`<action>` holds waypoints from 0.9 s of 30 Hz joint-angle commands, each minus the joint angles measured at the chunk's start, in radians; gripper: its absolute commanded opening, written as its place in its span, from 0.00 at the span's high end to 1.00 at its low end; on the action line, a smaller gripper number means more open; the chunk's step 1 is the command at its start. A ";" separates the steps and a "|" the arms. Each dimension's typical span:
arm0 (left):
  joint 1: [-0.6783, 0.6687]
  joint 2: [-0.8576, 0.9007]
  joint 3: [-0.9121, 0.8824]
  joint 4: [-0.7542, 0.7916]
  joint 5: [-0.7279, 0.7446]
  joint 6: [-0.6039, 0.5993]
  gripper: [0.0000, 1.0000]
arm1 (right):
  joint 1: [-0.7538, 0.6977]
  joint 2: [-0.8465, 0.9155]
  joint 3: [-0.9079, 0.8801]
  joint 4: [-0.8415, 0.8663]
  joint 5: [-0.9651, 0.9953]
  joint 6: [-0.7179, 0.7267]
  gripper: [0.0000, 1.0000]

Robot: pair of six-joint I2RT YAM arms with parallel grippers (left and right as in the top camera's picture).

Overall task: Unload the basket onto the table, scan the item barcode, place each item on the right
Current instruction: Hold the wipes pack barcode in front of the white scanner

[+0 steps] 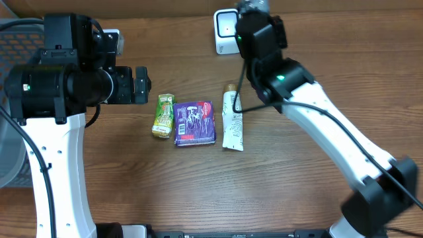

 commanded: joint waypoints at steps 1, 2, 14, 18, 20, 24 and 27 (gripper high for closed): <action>0.005 0.003 0.007 0.004 -0.004 0.022 0.00 | -0.003 0.095 0.020 0.110 0.043 -0.223 0.96; 0.005 0.003 0.007 0.003 -0.004 0.022 0.00 | -0.003 0.118 0.020 0.147 0.043 -0.261 0.96; 0.004 0.003 0.007 0.003 -0.004 0.022 0.00 | -0.002 0.350 0.018 0.521 0.137 -0.803 0.96; 0.005 0.003 0.007 0.003 -0.004 0.022 0.00 | -0.002 0.384 0.017 0.587 0.126 -0.931 0.96; 0.005 0.003 0.007 0.003 -0.004 0.022 0.00 | -0.002 0.396 0.017 0.604 0.106 -0.984 0.96; 0.005 0.003 0.007 0.003 -0.004 0.023 0.01 | -0.002 0.411 0.017 0.613 0.066 -1.031 0.96; 0.005 0.003 0.007 0.003 -0.004 0.022 0.01 | -0.002 0.420 0.017 0.617 0.049 -1.031 0.96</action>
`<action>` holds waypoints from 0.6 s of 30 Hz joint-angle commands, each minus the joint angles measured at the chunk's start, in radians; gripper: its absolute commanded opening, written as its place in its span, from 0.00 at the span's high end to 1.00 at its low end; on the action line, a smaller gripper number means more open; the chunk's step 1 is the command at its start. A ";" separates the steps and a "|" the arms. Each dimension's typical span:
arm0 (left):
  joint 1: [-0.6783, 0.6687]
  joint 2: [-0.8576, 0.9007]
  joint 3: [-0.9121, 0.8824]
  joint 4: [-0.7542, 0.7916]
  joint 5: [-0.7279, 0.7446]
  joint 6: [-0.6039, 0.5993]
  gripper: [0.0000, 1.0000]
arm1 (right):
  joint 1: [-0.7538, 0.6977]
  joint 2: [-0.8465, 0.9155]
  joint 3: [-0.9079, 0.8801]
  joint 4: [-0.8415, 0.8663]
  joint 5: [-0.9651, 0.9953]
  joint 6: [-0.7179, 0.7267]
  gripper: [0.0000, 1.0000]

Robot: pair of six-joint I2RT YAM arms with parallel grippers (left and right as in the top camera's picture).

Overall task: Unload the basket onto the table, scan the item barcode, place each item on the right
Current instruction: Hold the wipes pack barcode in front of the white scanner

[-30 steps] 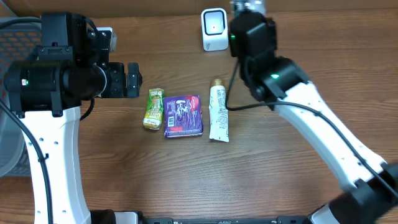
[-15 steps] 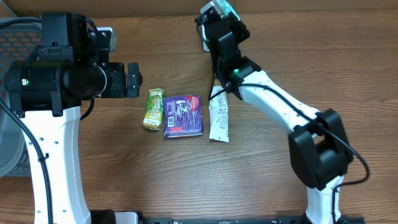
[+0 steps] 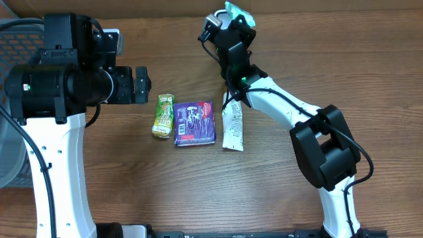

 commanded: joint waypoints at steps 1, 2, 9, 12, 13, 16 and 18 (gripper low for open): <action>0.005 0.003 0.007 0.002 -0.003 0.022 0.01 | -0.001 0.018 0.018 0.027 -0.027 -0.046 0.96; 0.005 0.003 0.007 0.002 -0.003 0.022 0.00 | -0.001 0.020 0.018 0.028 -0.029 -0.047 0.96; 0.004 0.003 0.007 0.002 -0.003 0.023 0.01 | -0.001 0.027 0.018 0.019 -0.097 -0.095 0.96; 0.004 0.003 0.007 0.002 -0.003 0.022 0.01 | -0.001 0.027 0.018 0.019 -0.120 -0.106 0.96; 0.004 0.003 0.007 0.002 -0.003 0.022 0.00 | -0.001 0.027 0.018 0.019 -0.123 -0.105 0.96; 0.004 0.003 0.007 0.002 -0.003 0.022 0.00 | -0.003 0.034 0.018 0.024 -0.123 -0.106 0.96; 0.004 0.003 0.007 0.002 -0.003 0.022 0.00 | -0.008 0.041 0.017 0.026 -0.120 -0.105 0.96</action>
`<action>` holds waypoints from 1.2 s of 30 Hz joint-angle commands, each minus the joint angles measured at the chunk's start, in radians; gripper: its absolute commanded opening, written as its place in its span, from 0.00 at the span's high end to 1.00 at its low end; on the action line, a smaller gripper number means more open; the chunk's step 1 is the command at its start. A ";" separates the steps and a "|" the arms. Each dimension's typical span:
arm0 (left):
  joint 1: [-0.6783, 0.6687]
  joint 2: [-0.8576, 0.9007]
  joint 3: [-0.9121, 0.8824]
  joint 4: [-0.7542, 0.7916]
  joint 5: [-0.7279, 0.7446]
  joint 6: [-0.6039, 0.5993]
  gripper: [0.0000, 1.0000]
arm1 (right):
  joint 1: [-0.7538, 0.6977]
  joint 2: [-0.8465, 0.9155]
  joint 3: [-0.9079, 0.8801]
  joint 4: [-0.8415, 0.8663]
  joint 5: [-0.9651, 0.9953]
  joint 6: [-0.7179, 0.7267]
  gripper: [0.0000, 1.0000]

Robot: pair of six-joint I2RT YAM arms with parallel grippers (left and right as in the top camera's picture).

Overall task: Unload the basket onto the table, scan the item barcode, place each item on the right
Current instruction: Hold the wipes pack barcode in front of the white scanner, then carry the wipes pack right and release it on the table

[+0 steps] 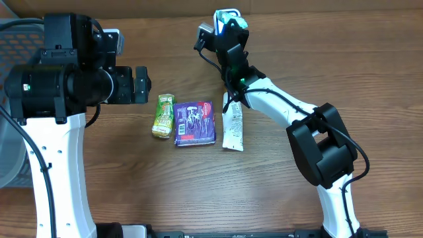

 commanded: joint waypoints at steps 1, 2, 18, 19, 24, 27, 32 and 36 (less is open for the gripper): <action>0.004 0.003 0.007 0.002 -0.003 0.022 0.00 | -0.008 0.019 0.017 0.019 -0.005 -0.005 0.96; 0.004 0.003 0.007 0.002 -0.003 0.022 0.01 | -0.008 0.019 0.017 0.019 -0.002 -0.005 0.96; 0.004 0.003 0.007 0.002 -0.003 0.022 0.00 | 0.004 -0.005 0.017 0.049 0.077 0.001 0.96; 0.004 0.003 0.007 0.002 -0.003 0.022 0.01 | 0.008 -0.016 0.017 0.048 0.081 0.016 0.96; 0.004 0.003 0.007 0.002 -0.003 0.022 0.01 | 0.034 -0.135 0.017 -0.058 0.092 0.147 0.96; 0.004 0.003 0.007 0.002 -0.003 0.022 0.01 | 0.048 -0.231 0.017 -0.173 0.093 0.257 0.96; 0.004 0.003 0.007 0.002 -0.004 0.022 0.01 | 0.061 -0.423 0.017 -0.449 0.099 0.617 0.96; 0.004 0.003 0.007 0.002 -0.003 0.022 0.00 | 0.042 -0.573 0.017 -0.726 0.037 1.064 0.96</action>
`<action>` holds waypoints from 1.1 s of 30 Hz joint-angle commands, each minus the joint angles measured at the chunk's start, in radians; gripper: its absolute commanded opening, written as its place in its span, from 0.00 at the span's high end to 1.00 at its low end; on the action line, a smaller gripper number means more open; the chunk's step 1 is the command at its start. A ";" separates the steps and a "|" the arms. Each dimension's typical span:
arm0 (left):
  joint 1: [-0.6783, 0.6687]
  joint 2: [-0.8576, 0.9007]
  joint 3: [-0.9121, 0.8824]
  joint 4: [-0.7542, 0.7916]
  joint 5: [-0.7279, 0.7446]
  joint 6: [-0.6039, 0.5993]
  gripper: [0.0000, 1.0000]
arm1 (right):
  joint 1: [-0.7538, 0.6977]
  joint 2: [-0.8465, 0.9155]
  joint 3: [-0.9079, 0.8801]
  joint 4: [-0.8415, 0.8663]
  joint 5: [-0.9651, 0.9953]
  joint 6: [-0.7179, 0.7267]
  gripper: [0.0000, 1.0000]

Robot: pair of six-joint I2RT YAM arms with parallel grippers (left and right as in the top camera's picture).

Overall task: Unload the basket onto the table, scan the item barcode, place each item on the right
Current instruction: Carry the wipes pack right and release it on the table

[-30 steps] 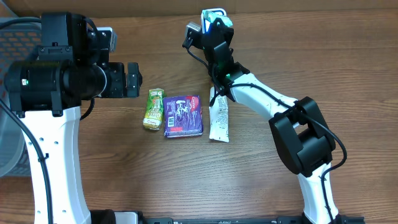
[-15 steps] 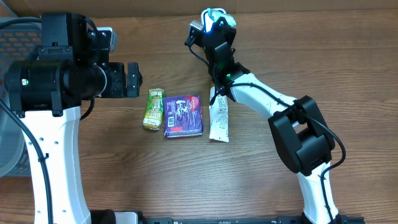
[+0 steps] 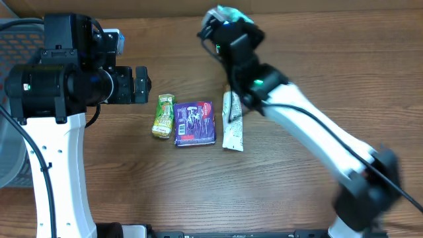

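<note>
My right arm [image 3: 297, 119], blurred, reaches from the lower right to the far middle of the table. Its gripper [image 3: 223, 20] is at the back edge, shut on a small teal and white item [image 3: 228, 12]. The wrist hides whatever stands beneath it, so no scanner shows. On the table lie a green packet [image 3: 162, 116], a purple packet [image 3: 195, 123] and a white tube [image 3: 232, 124], side by side. My left gripper [image 3: 141, 84] hangs open at the left, above and left of the green packet, with nothing in it.
A grey mesh basket [image 3: 12, 46] stands at the far left edge. A small white object [image 3: 112, 34] peeks out behind the left arm. The brown wooden table [image 3: 132, 185] runs forward of the packets.
The right arm's elbow has swung out to the right and the arm is blurred. Its gripper stays at the far middle with the teal item. The left arm and the three table items are unchanged.
First the right gripper was high at the back, to the right of a white scanner that showed plainly. Then it stood over the scanner's spot with the teal item at its tip, then lower and slightly left. Now the arm is stretched out and the scanner is covered.
</note>
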 commanded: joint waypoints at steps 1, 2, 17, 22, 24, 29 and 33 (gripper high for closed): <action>0.004 0.003 0.007 0.001 -0.004 0.022 0.00 | -0.042 -0.167 0.018 -0.178 -0.097 0.553 0.96; 0.004 0.003 0.007 0.001 -0.004 0.022 0.00 | -0.062 -0.195 0.018 -0.236 -0.159 0.630 0.96; 0.004 0.003 0.007 0.001 -0.004 0.022 0.01 | -0.624 -0.242 -0.018 -0.647 -0.991 0.895 0.96; 0.004 0.003 0.007 0.001 -0.004 0.022 0.00 | -0.737 -0.191 -0.082 -0.644 -1.091 0.891 0.96; 0.004 0.003 0.007 0.001 -0.004 0.022 0.00 | -0.768 -0.164 -0.134 -0.620 -1.100 0.890 0.96; 0.004 0.003 0.007 0.001 -0.004 0.022 0.00 | -0.803 -0.133 -0.237 -0.550 -1.101 0.891 0.96; 0.004 0.003 0.007 0.001 -0.004 0.023 0.00 | -0.833 -0.121 -0.309 -0.489 -1.109 0.891 0.96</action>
